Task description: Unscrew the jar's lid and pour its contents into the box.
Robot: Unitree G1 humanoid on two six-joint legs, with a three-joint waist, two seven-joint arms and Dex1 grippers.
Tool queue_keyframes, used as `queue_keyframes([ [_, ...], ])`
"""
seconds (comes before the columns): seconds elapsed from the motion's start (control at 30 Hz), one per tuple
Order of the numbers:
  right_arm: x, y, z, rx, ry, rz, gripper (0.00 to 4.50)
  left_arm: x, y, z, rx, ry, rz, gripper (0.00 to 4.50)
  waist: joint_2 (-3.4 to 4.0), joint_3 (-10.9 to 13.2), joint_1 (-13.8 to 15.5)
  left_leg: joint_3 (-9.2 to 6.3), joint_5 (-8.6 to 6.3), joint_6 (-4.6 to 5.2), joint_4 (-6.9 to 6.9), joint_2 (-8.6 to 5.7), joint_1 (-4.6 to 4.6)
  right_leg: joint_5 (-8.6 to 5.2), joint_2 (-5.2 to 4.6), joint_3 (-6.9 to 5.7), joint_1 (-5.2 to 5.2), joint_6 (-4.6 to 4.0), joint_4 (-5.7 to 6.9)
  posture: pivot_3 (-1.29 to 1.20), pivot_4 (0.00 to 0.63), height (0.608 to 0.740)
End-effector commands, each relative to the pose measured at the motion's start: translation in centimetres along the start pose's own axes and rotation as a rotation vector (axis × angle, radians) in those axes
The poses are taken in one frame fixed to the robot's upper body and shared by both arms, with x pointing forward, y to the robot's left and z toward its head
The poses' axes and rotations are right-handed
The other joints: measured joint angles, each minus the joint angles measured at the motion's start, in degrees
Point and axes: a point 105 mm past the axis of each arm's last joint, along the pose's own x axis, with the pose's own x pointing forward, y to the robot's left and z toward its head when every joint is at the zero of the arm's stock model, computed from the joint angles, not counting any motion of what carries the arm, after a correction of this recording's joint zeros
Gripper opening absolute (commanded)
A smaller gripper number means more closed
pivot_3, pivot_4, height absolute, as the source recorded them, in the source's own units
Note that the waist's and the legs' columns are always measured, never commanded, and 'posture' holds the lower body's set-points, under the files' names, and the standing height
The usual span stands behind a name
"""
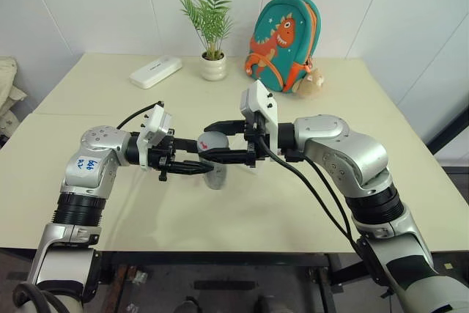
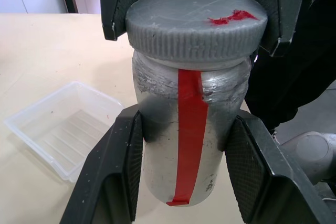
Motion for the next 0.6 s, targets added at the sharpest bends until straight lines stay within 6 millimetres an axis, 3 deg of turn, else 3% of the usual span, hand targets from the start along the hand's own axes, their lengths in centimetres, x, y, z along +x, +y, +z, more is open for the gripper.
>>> queue_keyframes([
  [0.03,-3.0,-1.0,6.9,-0.25,-0.199,-0.108,2.54,0.6,-1.8,-3.3,-0.105,0.083,-0.09,1.87,0.0,0.0,0.0,0.0,0.0,0.0,0.0,0.0,0.0,0.0,0.0,0.0,0.0,0.0,0.0,0.0,0.15,0.74],
  [0.6,-3.2,0.1,6.9,-0.258,-0.228,-0.007,2.54,0.0,-1.0,-3.4,-0.08,0.099,-0.119,1.87,0.25,0.12,0.04,0.05,0.0,0.0,0.02,-0.03,0.02,0.0,-0.02,0.05,0.01,0.01,0.0,0.0,0.15,0.74],
])
